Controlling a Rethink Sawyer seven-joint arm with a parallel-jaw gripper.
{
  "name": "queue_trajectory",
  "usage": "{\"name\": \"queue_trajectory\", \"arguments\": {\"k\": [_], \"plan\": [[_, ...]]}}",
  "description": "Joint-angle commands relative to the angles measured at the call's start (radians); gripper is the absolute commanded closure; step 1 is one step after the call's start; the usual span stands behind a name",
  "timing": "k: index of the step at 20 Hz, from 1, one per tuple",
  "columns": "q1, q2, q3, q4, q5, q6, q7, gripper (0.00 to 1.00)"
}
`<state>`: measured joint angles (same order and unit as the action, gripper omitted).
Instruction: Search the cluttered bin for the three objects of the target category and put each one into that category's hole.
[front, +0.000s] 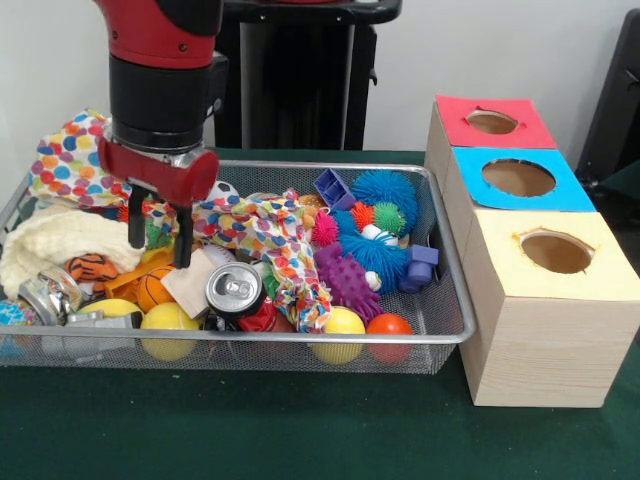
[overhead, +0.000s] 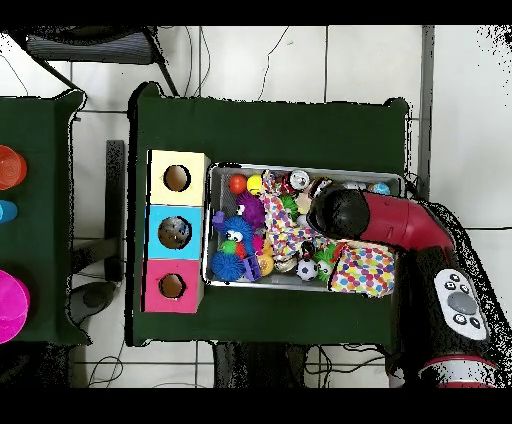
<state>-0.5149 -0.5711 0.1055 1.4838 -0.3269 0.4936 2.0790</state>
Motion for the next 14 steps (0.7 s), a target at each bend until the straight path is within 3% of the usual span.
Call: {"name": "queue_trajectory", "arguments": {"k": [1,10,14], "plan": [[-0.020,0.003,0.119,-0.117,-0.116,0.056,-0.268,0.00],[-0.009,-0.055,0.102,-0.158,-0.157,0.179,-0.278,0.00],[-0.010,-0.017,0.104,-0.187,-0.177,0.220,-0.288,0.00]]}}
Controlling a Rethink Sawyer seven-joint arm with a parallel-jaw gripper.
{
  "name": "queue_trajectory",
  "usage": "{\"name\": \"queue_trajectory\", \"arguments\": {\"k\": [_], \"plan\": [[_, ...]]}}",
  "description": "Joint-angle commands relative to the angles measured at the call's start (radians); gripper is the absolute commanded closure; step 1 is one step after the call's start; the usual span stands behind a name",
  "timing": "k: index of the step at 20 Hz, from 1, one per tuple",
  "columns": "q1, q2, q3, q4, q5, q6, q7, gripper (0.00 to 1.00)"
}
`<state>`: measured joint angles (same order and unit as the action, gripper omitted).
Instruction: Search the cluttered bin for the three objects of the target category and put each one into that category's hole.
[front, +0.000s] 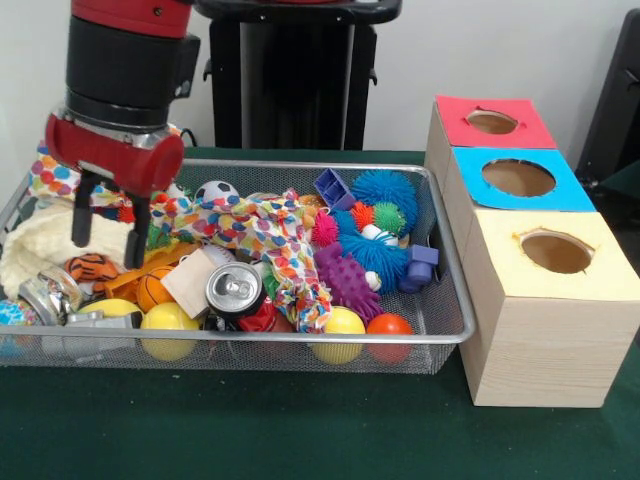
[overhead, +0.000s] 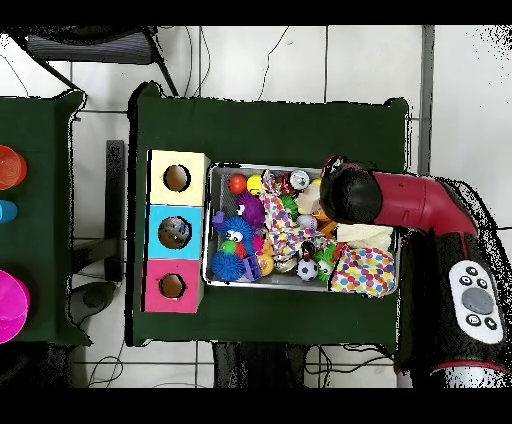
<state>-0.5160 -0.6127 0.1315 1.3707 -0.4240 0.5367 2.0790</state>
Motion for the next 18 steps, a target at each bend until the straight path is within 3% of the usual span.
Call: {"name": "queue_trajectory", "arguments": {"k": [1,8,18], "plan": [[-0.008,0.039,0.078,-0.083,-0.085,0.192,-0.292,0.00],[-0.003,0.149,0.050,-0.122,-0.125,0.314,-0.299,0.00],[-0.018,0.229,0.049,-0.129,-0.159,0.361,-0.285,0.00]]}}
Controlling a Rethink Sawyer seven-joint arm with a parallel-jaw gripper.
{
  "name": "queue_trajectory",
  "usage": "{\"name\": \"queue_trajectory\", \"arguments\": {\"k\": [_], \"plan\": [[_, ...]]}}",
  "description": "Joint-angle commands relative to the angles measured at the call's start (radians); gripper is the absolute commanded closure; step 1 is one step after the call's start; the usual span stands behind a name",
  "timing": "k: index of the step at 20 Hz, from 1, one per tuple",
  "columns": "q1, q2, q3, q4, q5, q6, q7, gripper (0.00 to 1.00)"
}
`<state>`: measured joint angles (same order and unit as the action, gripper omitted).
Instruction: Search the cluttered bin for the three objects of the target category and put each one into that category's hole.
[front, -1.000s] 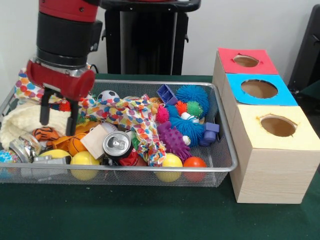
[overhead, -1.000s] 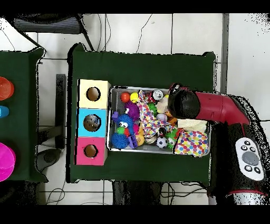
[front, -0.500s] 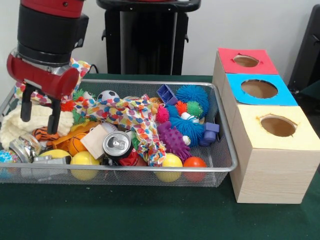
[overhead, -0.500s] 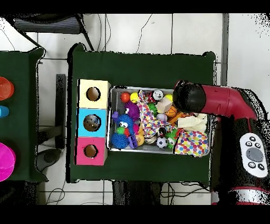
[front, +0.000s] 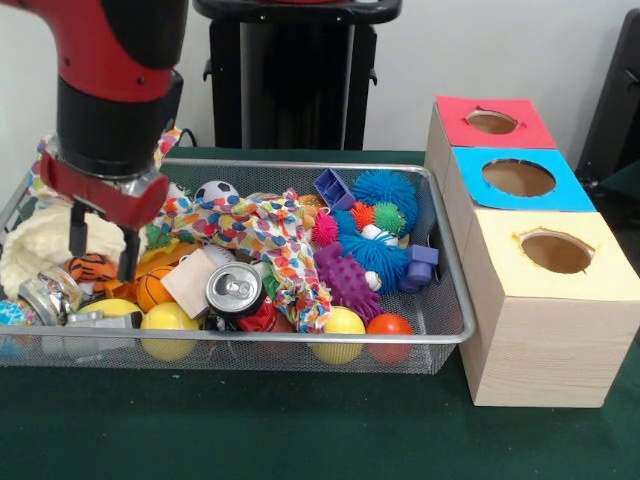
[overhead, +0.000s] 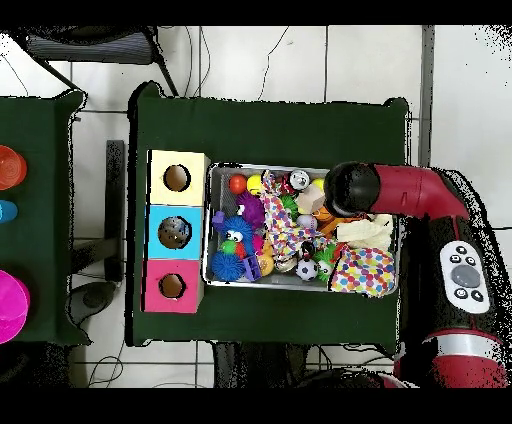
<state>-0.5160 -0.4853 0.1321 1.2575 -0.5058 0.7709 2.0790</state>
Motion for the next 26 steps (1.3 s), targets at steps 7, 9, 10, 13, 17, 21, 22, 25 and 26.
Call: {"name": "queue_trajectory", "arguments": {"k": [7,9,10,13,17,21,22,25,26], "plan": [[0.028,0.088,0.018,-0.086,-0.123,0.219,-0.284,0.00],[0.035,0.069,0.007,-0.095,-0.135,0.235,-0.282,0.00],[0.037,0.061,0.002,-0.101,-0.142,0.237,-0.279,0.00],[0.037,0.038,-0.005,-0.093,-0.159,0.233,-0.267,0.00],[0.030,0.002,-0.006,-0.089,-0.171,0.242,-0.269,0.00],[0.012,0.010,-0.001,-0.090,-0.180,0.248,-0.276,0.00],[0.003,0.018,0.000,-0.082,-0.181,0.237,-0.275,0.00],[-0.013,0.032,0.000,-0.069,-0.186,0.221,-0.279,0.00],[-0.018,0.042,-0.001,-0.072,-0.190,0.226,-0.285,0.00]]}}
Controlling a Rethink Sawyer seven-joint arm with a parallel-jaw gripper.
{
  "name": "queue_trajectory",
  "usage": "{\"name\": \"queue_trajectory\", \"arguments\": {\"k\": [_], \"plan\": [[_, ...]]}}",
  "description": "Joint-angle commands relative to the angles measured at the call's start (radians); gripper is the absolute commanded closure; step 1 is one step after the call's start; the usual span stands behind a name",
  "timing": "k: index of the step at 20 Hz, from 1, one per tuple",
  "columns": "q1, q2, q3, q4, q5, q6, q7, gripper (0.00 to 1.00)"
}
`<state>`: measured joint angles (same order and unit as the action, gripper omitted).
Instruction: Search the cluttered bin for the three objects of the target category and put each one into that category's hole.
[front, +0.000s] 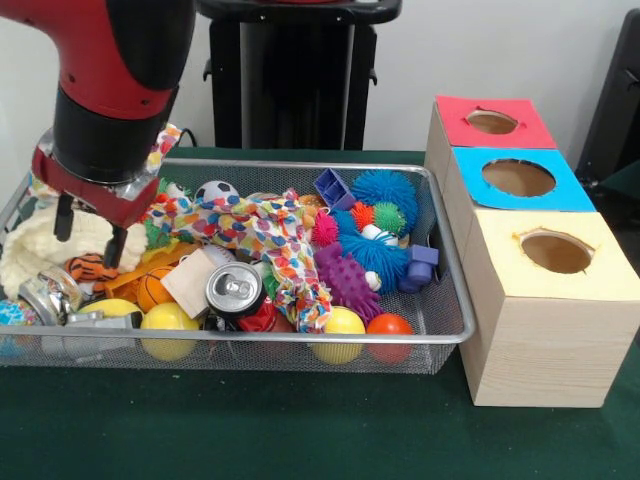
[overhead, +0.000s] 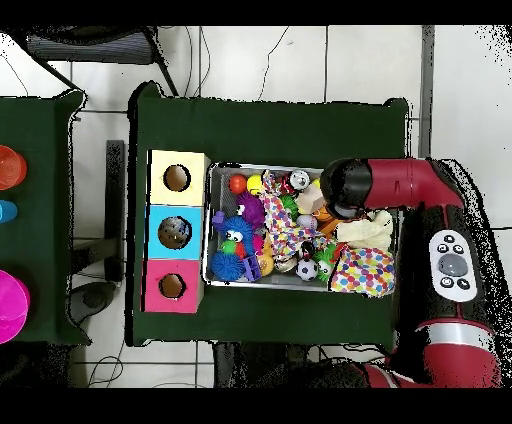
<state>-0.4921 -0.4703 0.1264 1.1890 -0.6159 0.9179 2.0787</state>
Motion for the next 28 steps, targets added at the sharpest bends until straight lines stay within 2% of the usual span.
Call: {"name": "queue_trajectory", "arguments": {"k": [1,5,14,25,28], "plan": [[-0.049,0.036,0.007,-0.008,-0.081,0.075,-0.288,0.00],[-0.077,0.065,0.010,-0.005,-0.083,0.077,-0.304,0.00],[-0.118,0.062,-0.010,0.085,-0.090,0.052,-0.290,0.00],[-0.142,0.112,-0.007,0.104,-0.093,0.051,-0.283,0.00],[-0.157,0.130,0.004,0.111,-0.072,0.046,-0.263,0.00]]}}
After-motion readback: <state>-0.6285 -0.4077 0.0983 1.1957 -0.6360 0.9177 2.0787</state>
